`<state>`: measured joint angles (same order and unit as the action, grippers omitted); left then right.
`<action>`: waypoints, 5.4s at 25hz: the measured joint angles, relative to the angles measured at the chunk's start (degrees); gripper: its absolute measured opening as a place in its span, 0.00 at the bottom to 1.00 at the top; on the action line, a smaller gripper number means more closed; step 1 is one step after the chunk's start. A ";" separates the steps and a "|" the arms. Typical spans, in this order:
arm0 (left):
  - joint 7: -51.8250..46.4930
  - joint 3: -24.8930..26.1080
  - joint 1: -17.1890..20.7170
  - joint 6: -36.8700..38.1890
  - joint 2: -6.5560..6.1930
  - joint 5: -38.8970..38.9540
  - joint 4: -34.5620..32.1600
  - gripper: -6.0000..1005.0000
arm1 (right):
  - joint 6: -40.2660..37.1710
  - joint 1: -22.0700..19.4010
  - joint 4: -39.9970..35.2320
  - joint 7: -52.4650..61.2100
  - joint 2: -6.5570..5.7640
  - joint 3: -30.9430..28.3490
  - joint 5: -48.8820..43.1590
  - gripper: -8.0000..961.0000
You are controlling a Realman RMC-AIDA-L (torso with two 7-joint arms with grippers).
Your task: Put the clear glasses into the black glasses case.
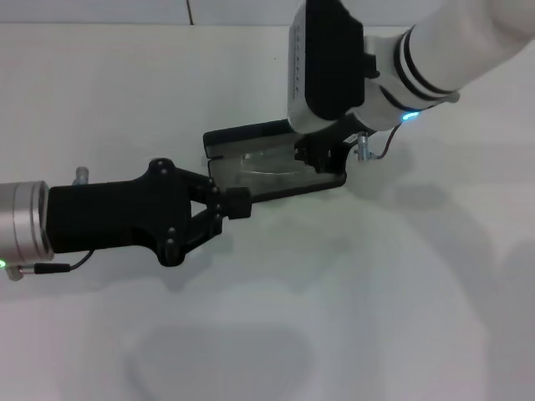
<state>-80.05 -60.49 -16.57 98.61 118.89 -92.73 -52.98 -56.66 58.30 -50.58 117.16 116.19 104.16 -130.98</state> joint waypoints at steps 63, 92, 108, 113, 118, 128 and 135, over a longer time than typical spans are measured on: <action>-1.19 7.68 -0.66 -2.65 0.64 9.45 2.45 0.06 | 4.67 -20.29 -15.39 1.13 -0.11 0.32 9.67 0.19; -0.40 -8.10 -20.41 -44.18 1.22 9.82 25.56 0.06 | -18.72 -41.82 -0.41 -33.57 -0.54 -23.48 51.87 0.18; -0.06 -17.56 -17.15 -45.42 1.62 15.77 27.87 0.06 | -16.93 -38.97 1.77 -34.98 -0.71 -23.65 51.85 0.19; 1.19 -18.33 -15.59 -42.76 1.61 18.31 26.56 0.06 | -16.84 -37.85 2.46 -35.65 -0.73 -23.74 51.85 0.19; 4.45 -18.49 -9.23 -30.59 1.11 20.15 13.27 0.06 | -18.64 -37.77 2.35 -35.88 -0.80 -26.73 51.86 0.19; 8.65 -16.80 0.83 -12.61 0.17 19.86 -1.20 0.24 | -29.76 -37.38 3.37 -41.00 -2.63 -32.60 51.72 0.30; 8.14 -11.44 2.89 -8.91 -0.87 15.68 -1.26 0.49 | -33.41 -35.18 2.47 -40.09 -1.73 -32.35 46.19 0.45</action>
<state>-71.90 -71.93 -13.68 89.70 118.01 -77.05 -54.25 -90.07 23.13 -48.11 77.07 114.46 71.81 -84.79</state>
